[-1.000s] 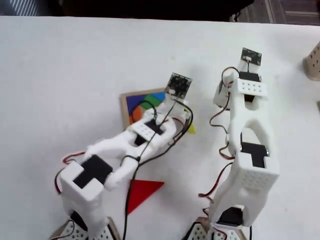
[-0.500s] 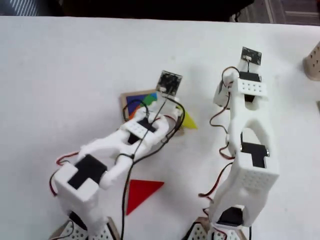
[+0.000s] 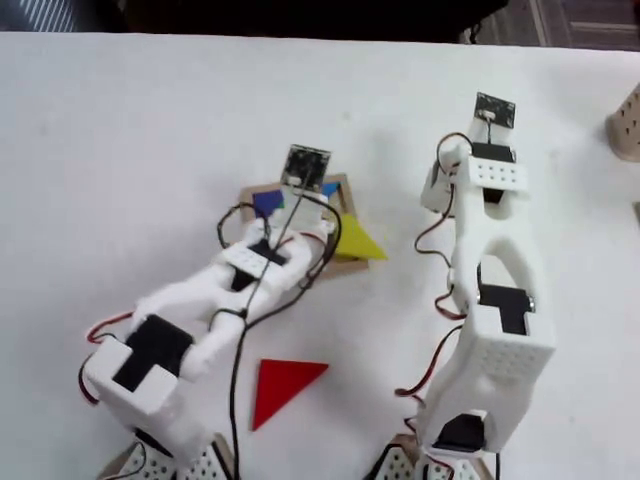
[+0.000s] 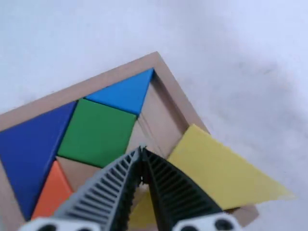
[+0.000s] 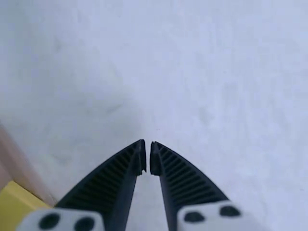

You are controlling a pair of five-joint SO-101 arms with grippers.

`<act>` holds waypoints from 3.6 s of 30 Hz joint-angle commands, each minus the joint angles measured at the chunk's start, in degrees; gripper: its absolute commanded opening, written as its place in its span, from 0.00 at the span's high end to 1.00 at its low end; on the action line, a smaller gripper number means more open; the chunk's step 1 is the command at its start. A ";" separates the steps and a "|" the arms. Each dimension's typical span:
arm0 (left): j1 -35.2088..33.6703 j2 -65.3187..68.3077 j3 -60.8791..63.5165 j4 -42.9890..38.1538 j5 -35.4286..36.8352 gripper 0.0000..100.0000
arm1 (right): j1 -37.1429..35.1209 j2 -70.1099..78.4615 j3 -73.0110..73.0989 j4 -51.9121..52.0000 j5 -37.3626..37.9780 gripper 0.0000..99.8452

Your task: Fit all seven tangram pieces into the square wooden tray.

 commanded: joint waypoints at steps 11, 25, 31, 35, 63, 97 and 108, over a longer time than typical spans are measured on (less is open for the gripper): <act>9.19 -10.68 1.05 -10.46 0.18 0.98 | -1.54 -1.71 -0.62 -0.57 2.64 0.98; 10.86 11.38 -14.68 -6.51 -0.18 0.98 | -1.63 -1.45 -0.62 -0.84 2.73 0.98; 9.27 5.67 -8.00 -3.52 -0.26 0.98 | -1.54 -1.45 -0.62 -0.84 2.81 0.98; 6.46 2.59 -4.48 -3.25 -0.26 0.98 | -1.54 -1.45 -0.62 -0.84 2.81 0.98; 9.36 -8.66 2.29 -7.03 0.18 0.98 | -1.54 -1.36 -0.62 -0.84 2.81 0.98; 1.27 -7.96 -1.41 4.22 -0.26 0.98 | -1.54 -1.36 -0.53 -0.84 4.48 0.98; -3.38 -29.58 13.10 8.18 -0.26 0.97 | -1.80 -1.36 -0.44 -0.84 4.75 0.98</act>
